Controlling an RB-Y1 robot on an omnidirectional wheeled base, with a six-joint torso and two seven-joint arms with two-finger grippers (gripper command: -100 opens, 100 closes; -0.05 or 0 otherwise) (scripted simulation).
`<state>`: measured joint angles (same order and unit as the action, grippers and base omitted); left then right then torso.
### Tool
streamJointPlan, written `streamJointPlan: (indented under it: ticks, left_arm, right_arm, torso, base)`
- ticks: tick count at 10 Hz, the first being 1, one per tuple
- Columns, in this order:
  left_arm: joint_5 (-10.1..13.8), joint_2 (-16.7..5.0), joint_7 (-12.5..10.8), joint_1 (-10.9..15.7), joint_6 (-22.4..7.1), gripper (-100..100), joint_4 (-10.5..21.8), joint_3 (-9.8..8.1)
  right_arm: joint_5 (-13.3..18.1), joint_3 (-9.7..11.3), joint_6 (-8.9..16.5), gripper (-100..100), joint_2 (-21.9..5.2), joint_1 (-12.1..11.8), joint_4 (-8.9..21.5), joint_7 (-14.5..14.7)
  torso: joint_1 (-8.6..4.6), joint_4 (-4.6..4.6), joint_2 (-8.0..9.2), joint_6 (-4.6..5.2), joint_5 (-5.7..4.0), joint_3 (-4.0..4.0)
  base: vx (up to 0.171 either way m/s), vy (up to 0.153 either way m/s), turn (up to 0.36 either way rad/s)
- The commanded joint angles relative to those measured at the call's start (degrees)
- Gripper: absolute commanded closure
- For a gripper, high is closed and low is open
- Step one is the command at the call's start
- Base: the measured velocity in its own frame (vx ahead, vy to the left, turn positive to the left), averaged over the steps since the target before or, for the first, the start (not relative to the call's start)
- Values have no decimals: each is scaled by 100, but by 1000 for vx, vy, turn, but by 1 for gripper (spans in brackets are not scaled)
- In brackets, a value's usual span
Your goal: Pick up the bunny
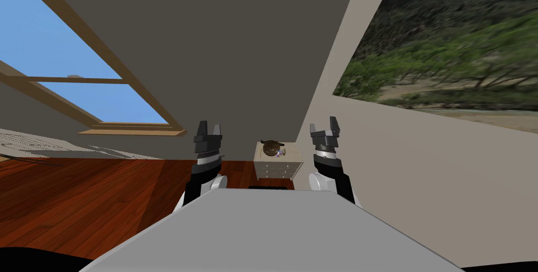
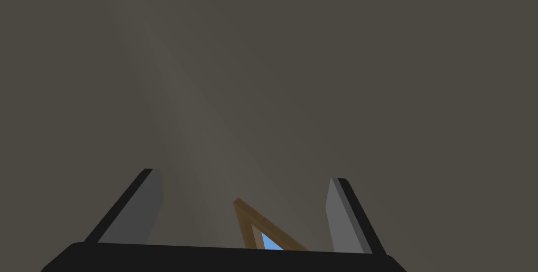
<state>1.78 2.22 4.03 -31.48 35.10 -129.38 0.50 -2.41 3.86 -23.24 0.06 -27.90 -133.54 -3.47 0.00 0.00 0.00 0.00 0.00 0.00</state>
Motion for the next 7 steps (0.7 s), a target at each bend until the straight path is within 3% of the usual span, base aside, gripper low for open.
streamJointPlan:
  ticks: [1, 4, 5, 7]
  left_arm:
    - [0, 0, 0, 0, 0, 0, 0, 0]
    - [0, 0, 0, 0, 0, 0, 0, 0]
    - [0, 0, 0, 0, 0, 0, 0, 0]
    - [0, 0, 0, 0, 0, 0, 0, 0]
  right_arm:
    - [86, 58, 73, -100, -187, -2, 103, 31]
    - [371, 254, 315, -100, -565, 0, 478, 143]
    - [371, 254, 315, -100, -565, 0, 478, 143]
    - [566, 392, 478, -100, -754, 11, 756, 227]
  torso:
    - [0, 0, 0, 0, 0, 0]
    - [-1, -1, -1, 0, 0, -1]
    - [-1, -1, -1, 0, -1, -1]
    - [0, 0, 0, 0, 0, 0]
  base:
    - [0, 0, 0]
    - [0, 0, 0]
    - [0, 0, 0]
    - [-1, 1, 9]
